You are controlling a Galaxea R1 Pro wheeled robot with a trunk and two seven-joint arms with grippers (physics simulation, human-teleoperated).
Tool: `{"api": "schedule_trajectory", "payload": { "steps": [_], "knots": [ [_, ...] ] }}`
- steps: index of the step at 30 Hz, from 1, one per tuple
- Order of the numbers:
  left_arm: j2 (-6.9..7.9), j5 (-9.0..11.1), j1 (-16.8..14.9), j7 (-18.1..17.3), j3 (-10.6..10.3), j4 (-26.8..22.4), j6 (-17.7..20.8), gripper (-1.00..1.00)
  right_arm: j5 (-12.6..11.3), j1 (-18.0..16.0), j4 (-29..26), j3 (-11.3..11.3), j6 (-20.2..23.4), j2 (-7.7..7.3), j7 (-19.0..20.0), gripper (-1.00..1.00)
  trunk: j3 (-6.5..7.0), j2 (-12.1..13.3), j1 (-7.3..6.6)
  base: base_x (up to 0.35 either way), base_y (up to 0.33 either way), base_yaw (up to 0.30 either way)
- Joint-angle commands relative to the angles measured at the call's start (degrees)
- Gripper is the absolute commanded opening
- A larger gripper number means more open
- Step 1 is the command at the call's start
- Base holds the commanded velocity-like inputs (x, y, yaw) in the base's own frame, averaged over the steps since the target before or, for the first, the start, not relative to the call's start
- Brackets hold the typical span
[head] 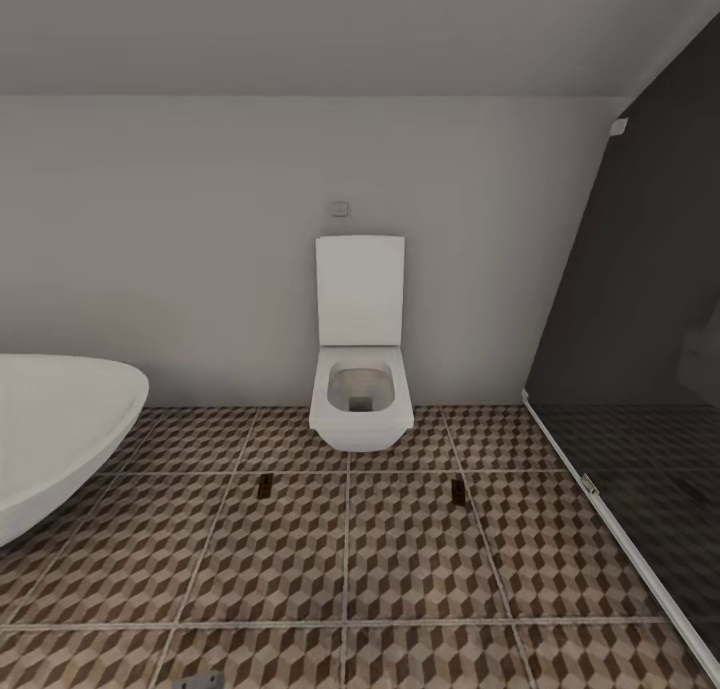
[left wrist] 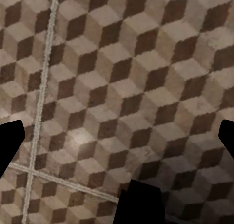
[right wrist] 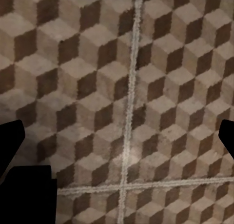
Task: Take the four mousetraps from the cabinet in the bathroom and place them on the bathroom floor. Make sure all four end up on the same floor surface, and ensure that at least two of them are either under or directly next to the same bathroom sink.
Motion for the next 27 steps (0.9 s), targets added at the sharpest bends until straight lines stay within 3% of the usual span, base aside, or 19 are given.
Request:
{"api": "schedule_trajectory", "payload": {
  "steps": [1,27],
  "knots": [
    [0.06,-0.03,-0.07,0.41,-0.21,-0.24,0.09,1.00,-0.54,0.00,-0.15,0.49,-0.04,-0.04,-0.29,1.00,-0.05,-0.02,-0.01,0.000,0.000,0.000],
    [0.06,-0.02,-0.07,0.41,-0.21,-0.22,0.09,1.00,-0.54,-0.01,-0.15,0.49,-0.06,-0.04,-0.29,1.00,-0.05,-0.02,-0.01,0.000,0.000,0.000]
  ]
}}
